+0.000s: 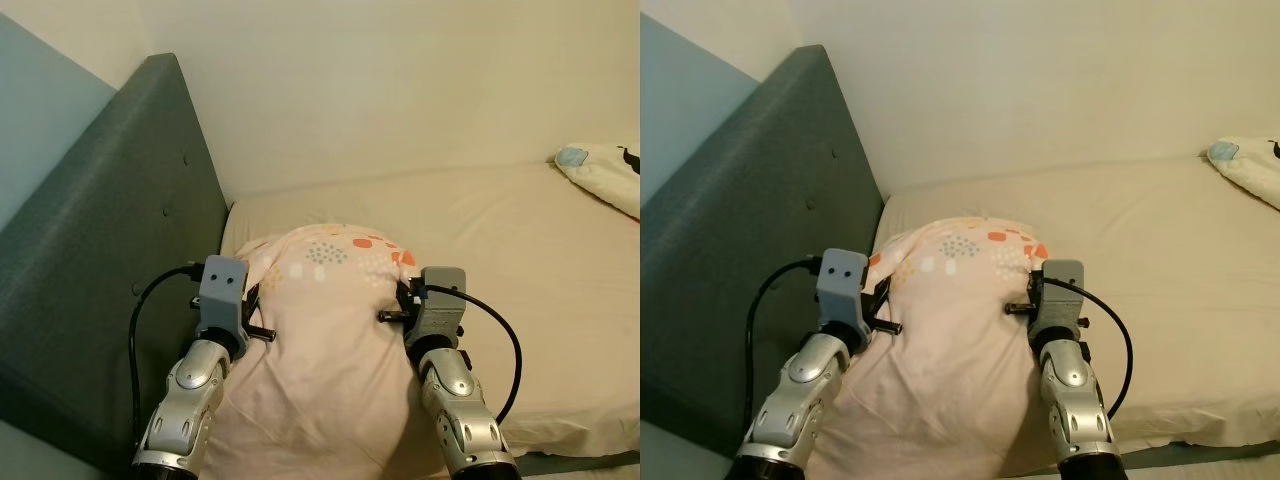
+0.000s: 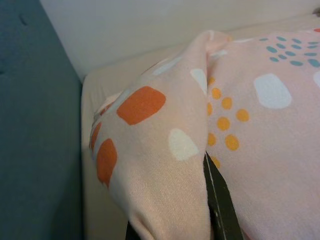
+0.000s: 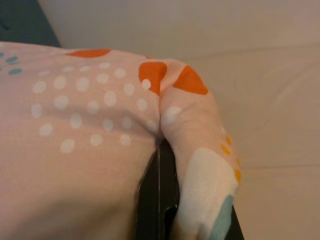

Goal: Clean up the room

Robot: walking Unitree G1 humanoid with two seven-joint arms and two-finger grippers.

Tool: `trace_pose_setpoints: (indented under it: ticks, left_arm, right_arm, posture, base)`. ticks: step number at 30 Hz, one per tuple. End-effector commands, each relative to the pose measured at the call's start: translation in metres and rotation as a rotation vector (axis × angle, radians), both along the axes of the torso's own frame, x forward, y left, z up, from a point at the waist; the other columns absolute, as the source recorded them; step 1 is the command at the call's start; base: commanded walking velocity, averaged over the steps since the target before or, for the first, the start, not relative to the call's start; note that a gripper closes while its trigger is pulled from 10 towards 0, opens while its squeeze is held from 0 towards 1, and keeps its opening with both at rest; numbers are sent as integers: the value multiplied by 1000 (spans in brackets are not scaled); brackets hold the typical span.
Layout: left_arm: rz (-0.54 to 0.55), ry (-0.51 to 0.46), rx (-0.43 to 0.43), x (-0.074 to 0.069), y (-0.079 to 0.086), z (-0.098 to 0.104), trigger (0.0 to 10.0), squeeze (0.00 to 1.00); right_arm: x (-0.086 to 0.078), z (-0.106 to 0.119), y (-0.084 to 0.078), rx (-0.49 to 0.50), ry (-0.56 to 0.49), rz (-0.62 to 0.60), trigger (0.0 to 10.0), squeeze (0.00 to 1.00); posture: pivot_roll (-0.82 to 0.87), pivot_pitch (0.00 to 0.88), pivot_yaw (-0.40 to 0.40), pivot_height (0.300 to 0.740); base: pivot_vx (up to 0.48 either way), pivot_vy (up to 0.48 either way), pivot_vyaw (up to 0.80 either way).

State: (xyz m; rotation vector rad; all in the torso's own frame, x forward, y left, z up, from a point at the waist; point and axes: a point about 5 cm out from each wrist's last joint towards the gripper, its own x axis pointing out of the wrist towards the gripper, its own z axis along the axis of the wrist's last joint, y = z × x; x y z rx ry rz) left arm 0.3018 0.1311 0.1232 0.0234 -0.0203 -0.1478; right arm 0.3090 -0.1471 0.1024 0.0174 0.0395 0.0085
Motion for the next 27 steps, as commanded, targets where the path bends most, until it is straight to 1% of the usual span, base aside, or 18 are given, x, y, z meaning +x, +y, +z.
trace_pose_setpoints:
  ticks: [1, 17, 27]
  left_arm:
    - [17, -38, 18, -2, 7, 3, 10000, 0]
    - [9, -28, 22, -2, 7, 3, 10000, 0]
    - [17, 8, 25, -2, 7, -4, 10000, 0]
  right_arm:
    - [-1, 6, 4, 4, -37, 7, 10000, 0]
    - [-2, 4, 5, 13, -29, 5, 10000, 0]
    - [-1, 1, 5, 5, -5, 10, 10000, 0]
  posture:
    - [-74, 28, 96, 740]
    - [-68, 43, 100, 740]
    - [-66, 44, 99, 740]
  base:
    - [0, 0, 0]
    - [0, 0, 0]
    - [0, 0, 0]
